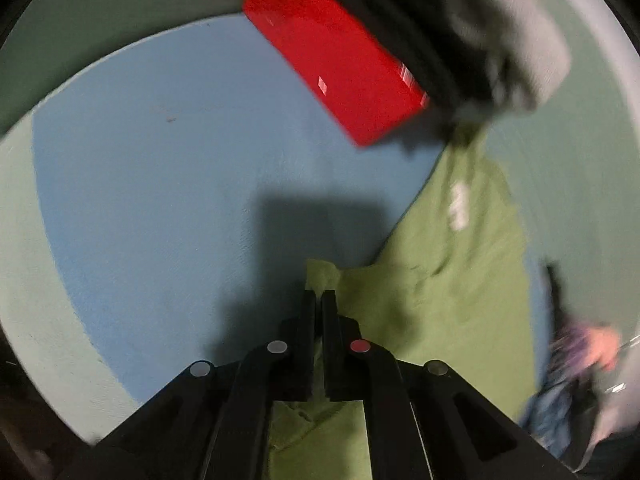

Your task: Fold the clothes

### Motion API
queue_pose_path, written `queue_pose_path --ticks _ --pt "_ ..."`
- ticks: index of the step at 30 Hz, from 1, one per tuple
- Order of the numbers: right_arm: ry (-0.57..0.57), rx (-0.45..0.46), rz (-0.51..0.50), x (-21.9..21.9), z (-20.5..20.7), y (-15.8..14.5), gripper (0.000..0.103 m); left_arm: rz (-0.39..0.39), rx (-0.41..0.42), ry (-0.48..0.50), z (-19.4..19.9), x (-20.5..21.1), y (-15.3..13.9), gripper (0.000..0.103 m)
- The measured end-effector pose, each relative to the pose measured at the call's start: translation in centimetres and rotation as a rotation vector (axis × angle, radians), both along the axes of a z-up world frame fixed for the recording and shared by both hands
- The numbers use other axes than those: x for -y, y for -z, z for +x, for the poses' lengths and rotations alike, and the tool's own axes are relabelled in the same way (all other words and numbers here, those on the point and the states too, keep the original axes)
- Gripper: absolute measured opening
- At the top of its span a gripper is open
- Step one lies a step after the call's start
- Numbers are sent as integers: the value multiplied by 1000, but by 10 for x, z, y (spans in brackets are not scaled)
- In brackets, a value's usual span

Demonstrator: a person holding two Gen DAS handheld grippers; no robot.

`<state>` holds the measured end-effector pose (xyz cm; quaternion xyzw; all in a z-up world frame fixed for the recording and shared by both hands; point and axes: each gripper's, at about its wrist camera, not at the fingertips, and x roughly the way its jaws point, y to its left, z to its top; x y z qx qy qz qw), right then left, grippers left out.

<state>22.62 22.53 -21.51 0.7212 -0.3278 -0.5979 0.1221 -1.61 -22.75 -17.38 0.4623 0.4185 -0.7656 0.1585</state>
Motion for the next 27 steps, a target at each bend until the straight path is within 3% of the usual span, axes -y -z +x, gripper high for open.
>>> queue_pose_path --ticks 5,9,12,16,17,20,22,27 --pt "-3 -1 20 -11 -4 -3 27 5 -86 -144 59 40 -18 3" --pt "2 1 16 -8 -1 2 29 -5 -84 -324 125 90 -20 3" --pt "-11 33 15 -4 2 10 29 22 -58 -370 150 105 -9 2" --pt "-29 24 3 3 4 9 33 -4 -7 -391 157 104 -3 3" --pt "-27 13 0 2 4 7 39 46 -20 -395 155 104 0 4" --pt "6 -6 -8 -4 7 4 46 161 -56 -390 146 100 6 16" --pt "30 -7 -12 -9 9 6 54 182 -68 -358 136 95 4 28" --pt "40 75 -73 -2 10 33 56 213 -63 -310 101 88 1 39"
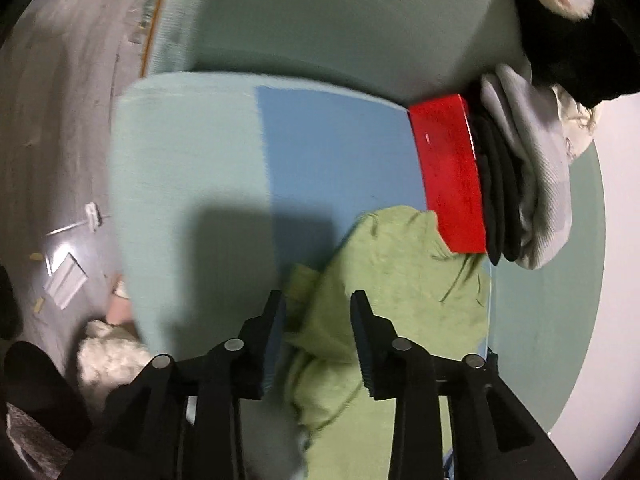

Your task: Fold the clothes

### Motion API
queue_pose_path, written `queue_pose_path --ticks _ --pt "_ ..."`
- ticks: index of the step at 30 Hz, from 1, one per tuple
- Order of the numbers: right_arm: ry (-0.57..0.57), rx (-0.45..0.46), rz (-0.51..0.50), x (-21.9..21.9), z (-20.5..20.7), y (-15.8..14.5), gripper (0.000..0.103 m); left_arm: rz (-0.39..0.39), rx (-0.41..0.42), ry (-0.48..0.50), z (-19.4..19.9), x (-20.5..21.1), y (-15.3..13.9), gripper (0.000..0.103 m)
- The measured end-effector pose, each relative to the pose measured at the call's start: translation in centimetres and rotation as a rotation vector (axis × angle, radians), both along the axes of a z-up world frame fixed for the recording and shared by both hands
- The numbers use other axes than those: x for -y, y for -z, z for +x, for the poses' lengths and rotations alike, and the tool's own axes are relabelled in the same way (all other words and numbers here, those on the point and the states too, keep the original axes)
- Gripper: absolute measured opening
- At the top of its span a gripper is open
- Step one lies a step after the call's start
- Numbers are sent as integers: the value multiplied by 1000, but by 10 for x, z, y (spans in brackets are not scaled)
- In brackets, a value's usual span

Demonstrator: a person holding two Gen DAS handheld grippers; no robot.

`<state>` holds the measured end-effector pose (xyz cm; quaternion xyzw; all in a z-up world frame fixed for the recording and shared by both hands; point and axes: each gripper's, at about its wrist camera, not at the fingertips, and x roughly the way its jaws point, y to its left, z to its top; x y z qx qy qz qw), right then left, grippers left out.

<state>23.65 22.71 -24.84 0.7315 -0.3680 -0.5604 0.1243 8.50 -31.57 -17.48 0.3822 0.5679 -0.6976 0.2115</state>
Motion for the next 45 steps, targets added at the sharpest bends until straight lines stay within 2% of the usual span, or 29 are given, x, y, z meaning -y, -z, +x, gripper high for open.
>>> queue_pose_path --ticks 4,7,11,13,15,18,21,26,28,32,35,36,38,39,40,42,44,45 --pt "-7 52 -26 14 7 16 60 26 60 42 -18 -6 12 41" --pt "44 100 -84 13 11 32 58 39 28 32 -11 -2 14 41" --pt "105 104 -128 10 8 37 31 88 -44 62 -14 -2 16 41" --pt "104 70 -126 9 3 30 22 87 -64 89 -20 -8 15 37" --pt "100 21 -104 10 -1 17 17 63 -55 89 -28 -12 16 3" --pt "109 -101 -101 7 -10 -13 12 16 -65 27 -17 -10 13 3" --pt "162 -218 -112 -9 -20 -48 10 -4 -94 25 -13 -5 1 3" --pt "227 -361 -204 -28 -33 -99 9 -6 -183 18 2 10 -30 3" --pt "225 -423 -217 -26 -34 -121 9 -49 -167 46 -2 9 -42 3" --pt "175 -460 -219 -18 -31 -138 9 -167 -123 101 -8 4 -55 3" --pt "149 -427 -222 -7 -28 -125 10 -158 -72 104 5 9 -38 3" --pt "146 -409 -220 -7 -25 -118 10 -147 -54 104 11 10 -31 3" --pt "143 -374 -219 -4 -22 -104 10 -78 -15 104 18 11 -12 9" --pt "140 -353 -216 0 -21 -96 10 -53 0 106 19 9 -4 20" --pt "136 -340 -210 3 -22 -92 10 -40 3 122 20 7 3 26" --pt "125 -324 -202 5 -22 -86 11 -49 36 161 23 5 9 53" --pt "115 -311 -190 6 -22 -81 12 -63 65 182 25 5 11 60" --pt "112 -307 -181 7 -23 -80 12 -68 70 187 26 5 11 61"
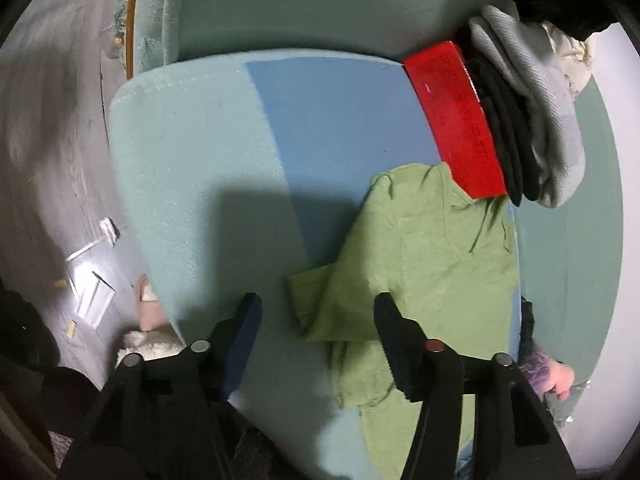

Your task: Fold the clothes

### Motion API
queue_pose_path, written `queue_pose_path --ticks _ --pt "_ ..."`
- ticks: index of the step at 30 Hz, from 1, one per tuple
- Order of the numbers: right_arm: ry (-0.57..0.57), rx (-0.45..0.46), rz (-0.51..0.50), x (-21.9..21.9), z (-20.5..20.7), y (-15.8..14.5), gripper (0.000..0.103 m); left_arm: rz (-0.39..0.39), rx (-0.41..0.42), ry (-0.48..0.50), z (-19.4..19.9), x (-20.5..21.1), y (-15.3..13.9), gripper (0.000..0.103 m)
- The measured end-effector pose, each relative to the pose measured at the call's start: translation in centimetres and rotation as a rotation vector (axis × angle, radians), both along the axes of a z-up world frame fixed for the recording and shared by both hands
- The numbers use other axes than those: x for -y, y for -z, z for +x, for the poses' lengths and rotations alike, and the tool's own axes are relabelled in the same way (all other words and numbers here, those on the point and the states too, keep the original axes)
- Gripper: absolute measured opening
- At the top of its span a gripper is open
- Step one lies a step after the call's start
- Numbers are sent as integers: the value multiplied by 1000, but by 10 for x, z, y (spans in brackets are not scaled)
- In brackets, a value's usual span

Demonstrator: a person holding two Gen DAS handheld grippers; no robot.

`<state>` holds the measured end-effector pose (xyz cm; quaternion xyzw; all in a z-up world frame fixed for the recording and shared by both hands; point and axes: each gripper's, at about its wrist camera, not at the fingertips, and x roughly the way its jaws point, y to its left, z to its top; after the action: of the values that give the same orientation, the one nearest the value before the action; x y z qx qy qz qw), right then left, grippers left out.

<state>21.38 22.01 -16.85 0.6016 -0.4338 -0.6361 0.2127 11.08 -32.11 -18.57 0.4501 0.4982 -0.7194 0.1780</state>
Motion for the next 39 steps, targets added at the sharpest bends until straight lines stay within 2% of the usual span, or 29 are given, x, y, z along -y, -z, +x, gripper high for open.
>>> queue_pose_path --ticks 2,4,6,8,11,13,15,18,21,25,26,29,31,32,35,39 --pt "-4 4 7 -1 -1 1 12 26 -6 48 -4 -2 1 61" --pt "-3 13 11 -1 -3 4 13 26 25 178 -12 -15 2 61" --pt "-2 26 14 -2 -3 7 14 -60 110 346 -24 -43 -1 61" --pt "-1 40 16 -3 -3 10 14 -97 220 409 -31 -65 5 61" --pt "-9 62 17 -1 -5 14 15 -66 274 300 -35 -66 9 61" --pt "-17 71 14 1 -7 16 15 -37 279 234 -35 -64 8 61" --pt "-19 69 13 1 -9 15 15 0 266 222 -36 -70 9 59" --pt "-28 58 14 1 -12 13 15 45 256 219 -37 -83 13 52" --pt "-33 45 13 1 -13 9 15 39 272 192 -38 -88 20 51" --pt "-29 53 1 1 -13 14 16 78 289 119 -36 -82 26 51" --pt "-28 56 1 2 -13 14 16 89 294 102 -36 -80 28 48" --pt "-31 52 -6 2 -11 16 16 104 310 49 -28 -75 31 30" --pt "-22 48 -2 1 -9 15 15 127 269 16 -16 -71 32 19" --pt "-18 46 1 0 -8 15 14 152 229 -14 -8 -66 33 8" --pt "-2 39 6 -6 -4 11 12 202 138 -91 18 -59 35 7" --pt "-4 -21 27 -10 5 -6 10 227 63 -89 42 -63 27 6"
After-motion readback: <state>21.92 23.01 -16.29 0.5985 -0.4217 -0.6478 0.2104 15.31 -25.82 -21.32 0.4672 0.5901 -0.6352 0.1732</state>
